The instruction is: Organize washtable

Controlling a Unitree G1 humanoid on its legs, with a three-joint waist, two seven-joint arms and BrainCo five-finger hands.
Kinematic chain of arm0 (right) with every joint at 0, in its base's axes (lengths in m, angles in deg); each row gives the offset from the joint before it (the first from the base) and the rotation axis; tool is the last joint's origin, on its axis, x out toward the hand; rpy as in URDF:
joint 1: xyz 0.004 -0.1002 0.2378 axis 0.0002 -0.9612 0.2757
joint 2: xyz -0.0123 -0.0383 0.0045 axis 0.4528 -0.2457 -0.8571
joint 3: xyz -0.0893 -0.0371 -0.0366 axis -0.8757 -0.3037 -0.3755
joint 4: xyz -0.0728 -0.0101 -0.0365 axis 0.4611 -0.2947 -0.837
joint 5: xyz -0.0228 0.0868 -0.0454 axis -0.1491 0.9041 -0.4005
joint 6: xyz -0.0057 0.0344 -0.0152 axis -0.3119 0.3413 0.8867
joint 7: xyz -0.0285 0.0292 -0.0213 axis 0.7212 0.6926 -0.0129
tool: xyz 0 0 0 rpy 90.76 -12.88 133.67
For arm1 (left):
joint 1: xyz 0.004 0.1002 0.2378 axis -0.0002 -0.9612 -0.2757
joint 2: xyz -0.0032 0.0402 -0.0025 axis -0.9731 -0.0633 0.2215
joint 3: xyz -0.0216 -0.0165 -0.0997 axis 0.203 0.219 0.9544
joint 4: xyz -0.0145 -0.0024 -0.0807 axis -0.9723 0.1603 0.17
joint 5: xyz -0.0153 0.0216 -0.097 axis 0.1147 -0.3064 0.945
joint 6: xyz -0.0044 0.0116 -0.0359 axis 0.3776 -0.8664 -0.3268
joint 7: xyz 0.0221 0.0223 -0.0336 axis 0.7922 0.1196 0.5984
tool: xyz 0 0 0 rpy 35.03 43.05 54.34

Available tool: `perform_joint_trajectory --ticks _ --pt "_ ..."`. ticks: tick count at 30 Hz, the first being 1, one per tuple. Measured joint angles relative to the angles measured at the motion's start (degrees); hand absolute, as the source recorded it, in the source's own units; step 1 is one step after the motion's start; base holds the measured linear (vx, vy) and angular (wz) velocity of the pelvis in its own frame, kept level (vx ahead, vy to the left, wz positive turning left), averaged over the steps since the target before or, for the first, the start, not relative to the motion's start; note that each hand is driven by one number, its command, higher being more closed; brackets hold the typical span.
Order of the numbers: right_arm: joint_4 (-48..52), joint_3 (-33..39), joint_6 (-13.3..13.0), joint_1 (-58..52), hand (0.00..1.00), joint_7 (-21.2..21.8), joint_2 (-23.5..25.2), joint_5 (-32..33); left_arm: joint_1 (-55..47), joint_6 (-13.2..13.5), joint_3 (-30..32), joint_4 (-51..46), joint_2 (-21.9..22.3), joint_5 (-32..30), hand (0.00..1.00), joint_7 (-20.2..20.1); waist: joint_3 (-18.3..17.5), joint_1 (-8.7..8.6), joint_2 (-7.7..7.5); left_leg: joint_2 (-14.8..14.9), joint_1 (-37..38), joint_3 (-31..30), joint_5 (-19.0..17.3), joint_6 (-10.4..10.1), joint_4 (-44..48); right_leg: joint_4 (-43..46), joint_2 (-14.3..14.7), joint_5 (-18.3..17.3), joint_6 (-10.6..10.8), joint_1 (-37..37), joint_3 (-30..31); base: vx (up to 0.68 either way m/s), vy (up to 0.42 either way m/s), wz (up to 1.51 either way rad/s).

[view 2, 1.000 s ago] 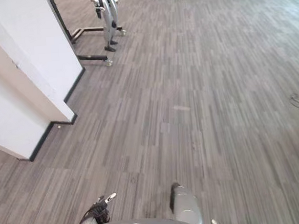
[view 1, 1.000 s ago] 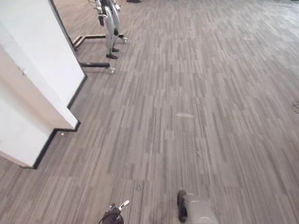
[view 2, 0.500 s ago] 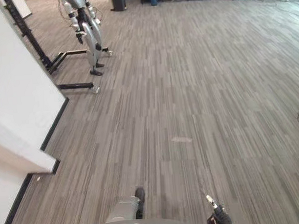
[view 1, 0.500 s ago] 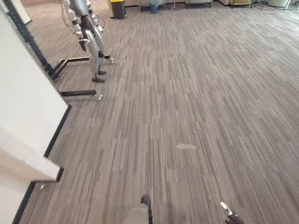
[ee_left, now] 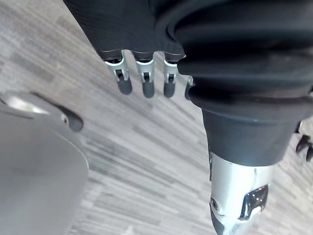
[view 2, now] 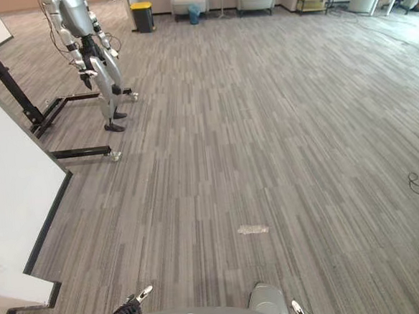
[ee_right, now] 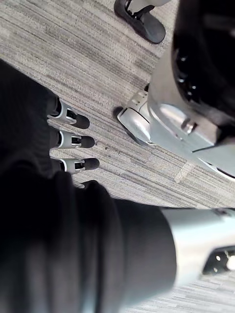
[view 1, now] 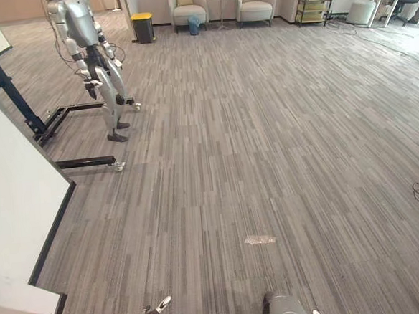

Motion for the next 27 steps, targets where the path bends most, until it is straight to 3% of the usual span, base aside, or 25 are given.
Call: perform_joint_trajectory --ticks 2,3,4,6,7,8,9,10,11,12,15,16,17,18,19,20,23,27 --pt "-0.02 -4.23 0.05 -0.37 0.0 0.02 -1.22 -0.1 0.0 -0.07 2.29 -0.49 1.37 -0.92 0.0 -0.04 -1.19 -0.12 -0.02 2.96 3.53 -0.84 -4.05 -1.91 -0.07 2.46 1.03 5.94 0.06 -0.3 -0.45 0.56 -0.373 0.15" --pt "-0.02 -4.57 0.03 -0.71 0.0 0.09 -1.55 -0.12 -0.02 -0.12 2.39 -0.49 2.06 -1.66 0.0 -0.11 -2.03 -0.3 0.57 4.31 4.4 -1.12 -4.68 -1.65 -0.84 4.53 2.04 6.05 -0.09 -0.73 -0.94 0.66 -0.376 0.32" --pt "-0.01 -4.38 0.01 -1.26 0.0 0.12 -2.3 -0.17 -0.68 -0.07 2.7 -0.53 3.06 -2.5 0.0 -0.33 -4.05 -0.17 1.33 6.79 5.63 -2.28 -4.15 -0.83 -1.33 7.24 4.33 3.36 -1.2 -0.99 -2.63 0.67 -0.348 0.26" --pt "0.16 -3.59 -0.05 -0.71 0.0 0.11 -2.33 -0.29 -0.26 -0.08 4.7 -1.23 3.94 -2.5 0.0 -1.1 -4.89 0.02 1.81 8.26 2.97 -4.5 -0.83 -1.84 6.23 9.95 5.7 0.29 -3.21 -0.42 -3.86 0.54 -0.328 0.1" --pt "0.67 -3.26 0.0 -0.02 0.0 0.32 -2.37 -0.51 0.23 -0.11 5.46 -1.19 4.02 -2.44 0.0 -1.15 -5.12 -0.07 1.97 8.49 -0.13 -6.4 0.88 -2.96 13.35 10.07 6.13 -1.23 -3.81 0.79 -4.55 0.39 -0.275 0.15" --pt "1.59 -3.37 0.01 0.05 0.0 0.34 -2.61 -1.18 0.6 -0.1 5.9 -1.21 4.18 -2.26 0.0 -1.15 -4.75 -0.07 1.93 8.35 -6.18 -9.29 5.15 -5.84 28.02 9.46 6.82 -2.65 -5.11 3.38 -5.15 0.36 -0.228 0.16" --pt "1.61 -3.36 -0.01 0.11 0.0 0.32 -2.86 -1.24 0.62 -0.12 5.7 -1.21 4.23 -2.24 0.0 -1.15 -4.69 -0.01 2.36 8.14 -8.21 -10.02 5.81 -7.01 33.66 8.96 7.28 -2.85 -5.43 4.8 -5.14 0.29 -0.147 0.07" --pt "1.63 -3.5 -0.02 0.52 0.0 0.29 -2.9 -1.23 0.46 -0.13 5.06 -1.22 4.08 -1.93 0.0 -1.16 -4.45 0.13 2.52 8.02 -11.09 -9.66 5.99 -7.35 39.97 7.55 7.76 -3.04 -5.74 7.57 -5.16 0.15 -0.037 -0.07" --pt "1.42 -3.45 0.07 1.71 0.0 0.32 -2.78 -1.25 0.32 -0.08 3.5 -1.12 3.39 -1.04 0.0 -1.07 -3.77 0.14 1.93 8.1 -14.28 -7.11 5.4 -6.39 44.84 4.39 7.75 -3.07 -5.79 12.12 -5.1 0.08 -0.009 -0.07" --pt "1.35 -3.36 0.04 2.05 0.0 0.32 -2.61 -1.26 0.32 0.04 2.8 -1.12 3.3 -0.76 0.0 -1.01 -3.41 0.19 1.64 8.27 -15.28 -5.79 5.0 -5.9 45.1 3.18 7.63 -3.07 -5.79 13.86 -5.08 -0.01 0.02 -0.05" --pt "1.15 -2.03 -0.05 3.87 0.0 -0.03 -1.93 -1.26 0.38 0.83 -0.05 -1.13 2.23 1.37 0.0 -0.33 -2.81 1.05 1.26 7.47 -17.62 -1.5 3.53 -5.51 34.54 -0.29 6.87 -3.3 -5.41 18.68 -5.08 -0.17 0.082 -0.08" --pt "1.19 -1.77 -0.11 4.31 0.0 -0.03 -1.82 -1.21 0.36 1.09 -1.56 -1.03 1.95 2.02 0.0 0.04 -2.7 1.18 1.26 6.28 -16.63 -0.71 4.28 -5.43 23.4 -0.62 6.41 -4.08 -4.25 19.7 -5.1 -0.28 0.147 0.0" --pt "1.41 -1.91 -0.34 4.21 0.0 0.03 -2.06 -1.19 0.29 1.08 -2.7 -0.54 2.01 2.16 0.0 0.05 -2.28 1.0 2.3 5.86 -15.72 -0.53 10.16 -3.98 11.83 0.01 6.91 -5.4 -3.27 20.11 -5.5 -0.29 0.184 0.08" --pt "1.52 -2.02 -0.37 4.24 0.0 0.03 -2.33 -1.19 0.27 1.08 -2.73 -0.49 2.33 2.16 0.0 0.04 -2.11 1.02 3.25 5.86 -15.61 -1.14 13.18 -4.09 7.7 0.59 7.52 -6.13 -2.86 20.0 -5.6 -0.13 0.242 0.24" --pt "1.33 -1.6 -0.34 4.16 0.0 -0.25 -2.03 -1.03 0.27 1.07 -2.07 -0.41 2.2 2.58 0.0 0.01 -2.15 1.11 2.6 4.56 -15.24 -1.54 12.33 -4.44 5.55 2.03 6.27 -7.58 -1.77 19.19 -5.53 0.04 0.227 0.22" --pt "1.17 -1.72 -0.34 3.89 0.0 -0.27 -1.32 -1.07 0.28 1.07 -1.47 -0.48 1.42 2.9 0.0 0.09 -2.64 1.16 0.6 3.19 -14.36 -0.55 13.15 -3.9 2.24 2.17 4.58 -7.83 -1.02 18.49 -5.26 0.13 0.206 0.13" --pt "1.12 -1.43 -0.41 3.65 0.0 -0.34 0.23 -1.15 0.13 1.02 -1.44 -0.24 0.01 3.15 0.0 0.04 -2.7 1.35 -1.13 0.15 -10.76 1.24 16.25 -3.01 -5.9 0.65 1.82 -7.16 0.32 18.26 -3.99 0.13 0.133 -0.14" --pt "1.02 1.52 -0.24 2.42 0.0 0.25 0.38 -1.37 0.19 0.91 -2.1 2.22 -0.18 3.08 0.0 -0.46 -3.79 0.47 -1.15 -2.91 -4.09 2.0 21.3 -1.3 -17.75 -2.1 -0.1 -6.31 1.79 20.15 -3.51 0.13 0.105 -0.06"
